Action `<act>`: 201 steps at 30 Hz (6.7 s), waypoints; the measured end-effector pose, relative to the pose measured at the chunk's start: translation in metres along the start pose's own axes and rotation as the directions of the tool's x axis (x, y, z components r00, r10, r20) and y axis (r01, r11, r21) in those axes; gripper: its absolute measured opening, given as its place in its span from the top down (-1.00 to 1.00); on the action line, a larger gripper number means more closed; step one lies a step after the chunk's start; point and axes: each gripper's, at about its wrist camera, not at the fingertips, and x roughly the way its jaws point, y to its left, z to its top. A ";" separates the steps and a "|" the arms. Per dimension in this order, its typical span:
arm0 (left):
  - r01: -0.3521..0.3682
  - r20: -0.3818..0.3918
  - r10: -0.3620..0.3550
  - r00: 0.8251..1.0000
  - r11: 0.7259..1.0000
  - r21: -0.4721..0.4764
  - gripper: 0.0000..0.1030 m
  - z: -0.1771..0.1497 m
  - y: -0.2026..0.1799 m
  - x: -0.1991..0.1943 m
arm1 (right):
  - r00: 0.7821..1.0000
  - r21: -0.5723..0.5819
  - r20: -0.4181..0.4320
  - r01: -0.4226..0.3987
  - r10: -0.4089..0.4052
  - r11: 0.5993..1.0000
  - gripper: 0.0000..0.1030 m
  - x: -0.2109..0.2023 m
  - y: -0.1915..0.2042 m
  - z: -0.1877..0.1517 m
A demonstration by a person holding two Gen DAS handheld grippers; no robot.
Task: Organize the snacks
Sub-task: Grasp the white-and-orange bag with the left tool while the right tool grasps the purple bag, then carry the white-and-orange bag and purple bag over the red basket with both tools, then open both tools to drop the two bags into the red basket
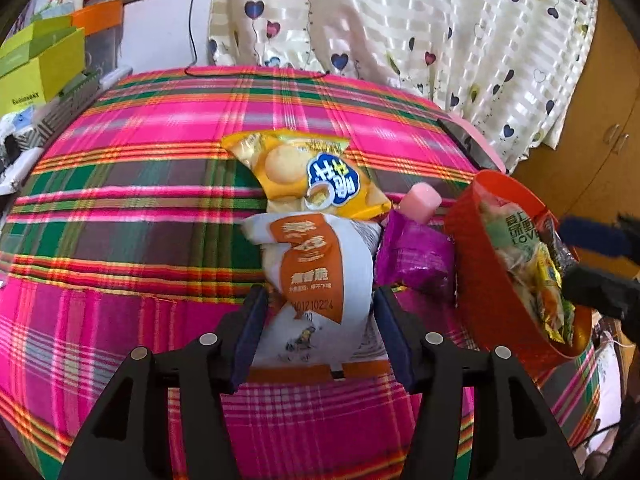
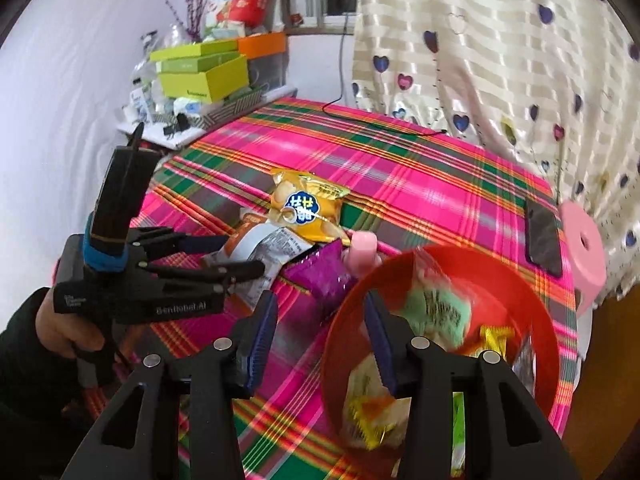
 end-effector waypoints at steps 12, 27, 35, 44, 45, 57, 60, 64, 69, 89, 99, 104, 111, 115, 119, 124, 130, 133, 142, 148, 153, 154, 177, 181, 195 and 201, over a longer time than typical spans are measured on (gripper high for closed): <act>0.011 0.032 -0.009 0.999 0.999 -0.052 0.04 -0.007 0.016 -0.006 | 0.988 -0.168 -0.154 -0.029 0.002 0.985 0.16 0.058 0.001 0.029; 0.021 0.092 -0.009 0.996 0.992 -0.128 0.08 -0.023 0.047 -0.042 | 0.835 -0.405 -0.533 -0.111 -0.135 0.907 0.16 0.152 0.024 0.043; 0.031 0.103 -0.017 0.995 0.989 -0.142 0.08 -0.027 0.053 -0.048 | 0.851 -0.416 -0.503 -0.090 -0.147 0.905 0.35 0.152 0.030 0.044; 0.028 0.126 -0.009 0.992 0.988 -0.154 0.08 -0.032 0.049 -0.062 | 0.928 -0.290 -0.371 -0.089 -0.026 0.953 0.37 0.118 0.041 0.042; 0.028 0.129 -0.008 0.992 0.988 -0.154 0.08 -0.033 0.049 -0.065 | 0.938 -0.267 -0.347 -0.091 -0.008 0.959 0.37 0.111 0.040 0.041; 0.038 0.164 -0.016 0.986 0.991 -0.126 0.08 -0.041 0.017 -0.097 | 0.988 -0.011 -0.115 -0.108 0.106 0.994 0.37 0.038 0.044 0.002; 0.038 0.182 -0.018 0.983 0.993 -0.111 0.08 -0.040 0.005 -0.107 | 0.992 0.007 -0.062 -0.108 0.108 0.994 0.37 0.020 0.045 -0.002; 0.039 0.202 -0.021 0.979 0.995 -0.087 0.08 -0.038 -0.008 -0.116 | 0.995 0.026 -0.002 -0.097 0.097 0.995 0.37 -0.003 0.043 -0.005; 0.042 0.215 -0.027 0.976 0.997 -0.061 0.08 -0.038 -0.023 -0.125 | 0.994 0.066 0.038 -0.104 0.102 0.992 0.36 -0.023 0.038 -0.012; 0.072 0.218 -0.066 0.974 0.997 -0.018 0.08 -0.039 -0.048 -0.131 | 0.993 0.131 0.095 -0.075 0.062 0.989 0.36 -0.057 0.021 -0.032; 0.088 0.206 -0.087 0.975 0.996 0.007 0.08 -0.032 -0.061 -0.127 | 0.993 0.153 0.112 -0.054 0.037 0.987 0.36 -0.068 0.009 -0.038; 0.097 0.192 -0.100 0.976 0.995 0.028 0.08 -0.027 -0.073 -0.120 | 0.993 0.173 0.120 -0.039 0.018 0.984 0.36 -0.072 -0.002 -0.042; 0.109 0.175 -0.120 0.977 0.991 0.072 0.07 -0.016 -0.095 -0.109 | 0.992 0.220 0.128 -0.019 -0.010 0.975 0.36 -0.079 -0.027 -0.052; 0.119 0.163 -0.133 0.978 0.989 0.092 0.07 -0.011 -0.107 -0.101 | 0.992 0.253 0.126 0.000 -0.033 0.967 0.36 -0.082 -0.045 -0.058; 0.126 0.151 -0.141 0.978 0.987 0.103 0.07 -0.004 -0.115 -0.093 | 0.991 0.290 0.122 0.020 -0.057 0.957 0.36 -0.084 -0.064 -0.065; 0.130 0.134 -0.145 0.980 0.985 0.112 0.07 0.003 -0.121 -0.080 | 0.990 0.328 0.113 0.042 -0.083 0.944 0.36 -0.083 -0.085 -0.072; 0.135 0.114 -0.149 0.982 0.983 0.122 0.07 0.010 -0.127 -0.065 | 0.990 0.352 0.097 0.058 -0.098 0.934 0.36 -0.077 -0.100 -0.075; 0.144 0.097 -0.156 0.983 0.982 0.123 0.07 0.013 -0.129 -0.054 | 0.990 0.352 0.090 0.068 -0.106 0.933 0.36 -0.072 -0.105 -0.073; 0.180 0.058 -0.191 0.980 0.971 0.156 0.07 0.023 -0.142 -0.031 | 0.989 0.356 0.087 0.084 -0.122 0.931 0.36 -0.065 -0.119 -0.067; 0.209 0.020 -0.216 0.976 0.962 0.177 0.07 0.026 -0.152 -0.015 | 0.989 0.362 0.078 0.093 -0.129 0.928 0.35 -0.060 -0.127 -0.064; 0.213 0.048 -0.224 0.973 0.962 0.169 -0.09 0.027 -0.149 -0.017 | 0.988 0.360 0.074 0.098 -0.134 0.928 0.35 -0.055 -0.131 -0.059; 0.217 0.058 -0.229 0.972 0.962 0.163 -0.11 0.028 -0.147 -0.018 | 0.988 0.359 0.075 0.099 -0.134 0.928 0.35 -0.053 -0.131 -0.057; 0.138 0.154 -0.147 0.977 0.988 0.073 -0.16 0.037 -0.104 -0.019 | 0.995 0.285 -0.003 0.098 -0.102 0.953 0.30 0.019 -0.141 -0.018; 0.123 0.145 -0.136 0.980 0.988 0.094 -0.17 0.041 -0.108 -0.011 | 0.993 0.303 -0.006 0.117 -0.121 0.946 0.21 0.019 -0.146 -0.019; 0.108 0.165 -0.121 0.979 0.990 0.089 -0.17 0.031 -0.100 -0.035 | 0.988 0.339 0.074 0.104 -0.137 0.935 0.20 -0.026 -0.141 -0.032; 0.109 0.160 -0.120 0.980 0.991 0.076 -0.17 0.019 -0.094 -0.049 | 0.987 0.334 0.087 0.098 -0.134 0.938 0.20 -0.043 -0.123 -0.043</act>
